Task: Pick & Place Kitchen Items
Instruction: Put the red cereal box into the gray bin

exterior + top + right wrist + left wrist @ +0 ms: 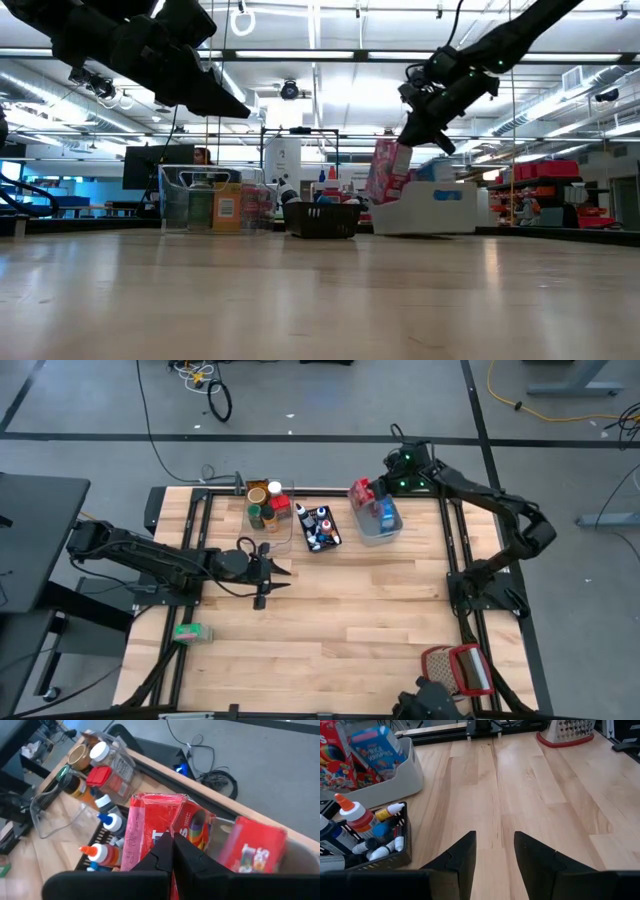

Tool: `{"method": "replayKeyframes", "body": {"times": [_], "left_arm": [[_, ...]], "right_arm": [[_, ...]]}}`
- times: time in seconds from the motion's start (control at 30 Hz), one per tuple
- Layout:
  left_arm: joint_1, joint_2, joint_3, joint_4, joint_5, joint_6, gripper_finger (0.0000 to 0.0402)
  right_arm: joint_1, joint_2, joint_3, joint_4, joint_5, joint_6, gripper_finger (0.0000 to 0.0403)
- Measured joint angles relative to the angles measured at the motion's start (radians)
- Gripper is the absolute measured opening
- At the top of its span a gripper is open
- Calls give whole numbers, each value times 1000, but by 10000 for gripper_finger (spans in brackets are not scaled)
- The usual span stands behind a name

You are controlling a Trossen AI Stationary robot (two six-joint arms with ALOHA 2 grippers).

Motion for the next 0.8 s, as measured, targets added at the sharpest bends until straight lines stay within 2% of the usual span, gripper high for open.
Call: {"method": "replayKeyframes", "body": {"times": [0.3,0.5,0.8], "left_arm": [[0,0,0,-13,2,-20,142],[0,0,0,-13,2,-24,142],[0,0,0,-13,2,-24,142]], "right_arm": [[-6,-25,-2,-26,-46,-2,6],[-7,-44,-2,-83,45,-8,6],[-7,-43,-2,-80,86,-8,6]]}}
